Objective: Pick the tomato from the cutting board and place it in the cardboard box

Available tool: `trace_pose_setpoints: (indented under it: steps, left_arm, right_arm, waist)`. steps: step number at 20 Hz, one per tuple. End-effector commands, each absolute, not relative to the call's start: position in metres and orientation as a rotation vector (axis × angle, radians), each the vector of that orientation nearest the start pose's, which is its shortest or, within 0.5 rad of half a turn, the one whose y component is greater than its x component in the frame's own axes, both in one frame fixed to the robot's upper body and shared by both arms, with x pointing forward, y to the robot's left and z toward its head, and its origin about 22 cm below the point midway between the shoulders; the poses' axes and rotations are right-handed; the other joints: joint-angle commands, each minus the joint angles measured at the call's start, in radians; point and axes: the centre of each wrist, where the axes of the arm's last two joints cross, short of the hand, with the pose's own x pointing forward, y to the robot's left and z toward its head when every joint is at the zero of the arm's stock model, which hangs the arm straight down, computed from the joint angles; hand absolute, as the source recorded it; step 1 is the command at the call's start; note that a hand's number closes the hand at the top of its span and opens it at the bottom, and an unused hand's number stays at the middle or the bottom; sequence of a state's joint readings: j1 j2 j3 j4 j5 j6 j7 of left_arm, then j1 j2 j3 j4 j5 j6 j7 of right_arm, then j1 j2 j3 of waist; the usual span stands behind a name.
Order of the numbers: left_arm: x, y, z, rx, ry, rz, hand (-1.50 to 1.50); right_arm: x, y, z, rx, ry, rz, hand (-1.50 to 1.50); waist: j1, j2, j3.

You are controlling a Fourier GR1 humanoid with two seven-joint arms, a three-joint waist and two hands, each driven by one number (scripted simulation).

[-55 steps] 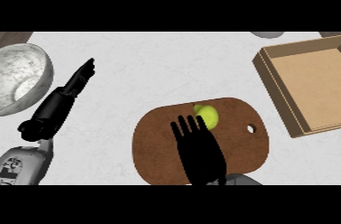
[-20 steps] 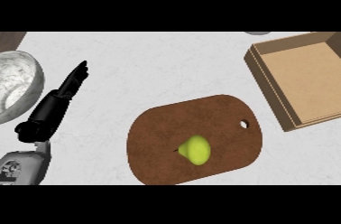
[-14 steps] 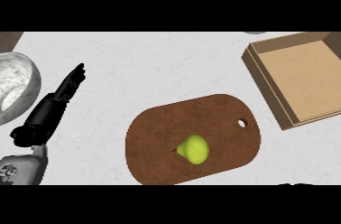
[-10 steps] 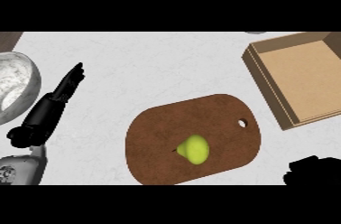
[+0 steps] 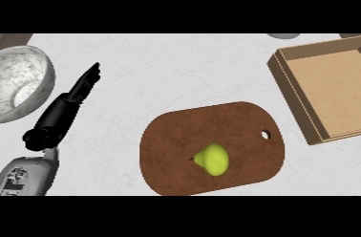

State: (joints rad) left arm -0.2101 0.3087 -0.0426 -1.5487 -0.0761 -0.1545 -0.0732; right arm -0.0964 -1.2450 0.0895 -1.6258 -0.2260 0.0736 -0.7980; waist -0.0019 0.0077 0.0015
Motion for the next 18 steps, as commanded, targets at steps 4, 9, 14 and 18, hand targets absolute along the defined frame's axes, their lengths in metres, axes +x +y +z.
trace_pose_setpoints:
  steps: [4,9,14,18]
  left_arm:
    - [0.292,0.251,0.078,0.051,-1.772,-0.579,0.00]
    - [0.297,0.251,0.070,0.033,-1.790,-0.581,0.00]
    - [0.311,0.237,0.075,0.029,-1.792,-0.612,0.00]
    - [0.310,0.239,0.075,0.018,-1.804,-0.597,0.00]
  right_arm:
    - [0.289,-0.459,0.249,-0.504,-2.050,1.258,1.50]
    - [0.291,-0.485,0.234,-0.550,-1.755,1.493,1.50]
    - [0.314,-0.485,0.213,-0.493,-1.636,1.577,1.50]
    - [0.320,-0.493,0.212,-0.528,-1.466,1.714,1.50]
  waist:
    - [0.064,0.006,-0.001]
    - [0.097,0.019,0.000]
    - [0.109,0.026,0.001]
    - [0.113,0.025,0.001]
